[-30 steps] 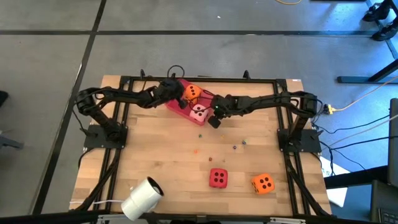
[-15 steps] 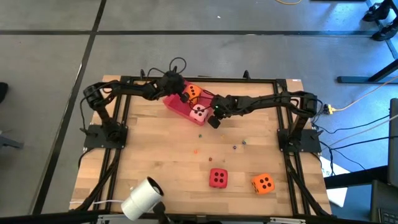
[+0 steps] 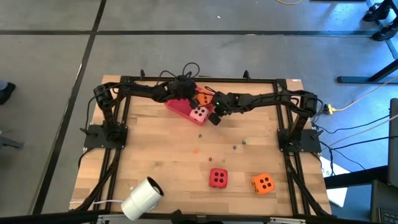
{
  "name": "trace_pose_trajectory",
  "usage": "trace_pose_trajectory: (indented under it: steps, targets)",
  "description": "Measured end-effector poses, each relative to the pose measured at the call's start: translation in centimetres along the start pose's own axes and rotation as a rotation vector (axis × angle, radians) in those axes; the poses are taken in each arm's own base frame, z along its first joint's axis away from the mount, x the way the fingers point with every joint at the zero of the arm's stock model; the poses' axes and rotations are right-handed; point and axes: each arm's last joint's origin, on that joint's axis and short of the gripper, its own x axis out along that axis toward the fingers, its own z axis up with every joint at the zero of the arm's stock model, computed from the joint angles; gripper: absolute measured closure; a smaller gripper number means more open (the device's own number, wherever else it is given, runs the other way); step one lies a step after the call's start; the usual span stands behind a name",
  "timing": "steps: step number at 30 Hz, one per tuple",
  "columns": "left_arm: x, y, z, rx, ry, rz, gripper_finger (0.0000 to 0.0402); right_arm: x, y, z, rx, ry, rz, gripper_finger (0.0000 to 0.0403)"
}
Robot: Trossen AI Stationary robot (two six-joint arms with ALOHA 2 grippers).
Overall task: Pick & Place Dice
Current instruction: Adjust the large orange die in the red bin
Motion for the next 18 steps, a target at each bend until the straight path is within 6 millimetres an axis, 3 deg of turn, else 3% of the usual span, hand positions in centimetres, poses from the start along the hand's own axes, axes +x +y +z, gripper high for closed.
trace_pose_trajectory:
  steps: [5, 10, 18]
  targets:
    - [-0.1, -0.8, -0.3, 0.023, 0.077, 0.045, 0.04, 0.0, 0.0, 0.0, -0.002, 0.002, 0.0, 0.0401]
    - [-0.2, -0.2, -0.9, 0.014, 0.138, 0.134, 0.04, 0.0, 0.1, -0.1, -0.002, 0.005, 0.002, 0.0401]
    - [0.1, -0.5, -0.4, -0.018, 0.08, -0.065, 0.04, 0.0, 0.1, -0.1, -0.001, 0.003, 0.005, 0.0401]
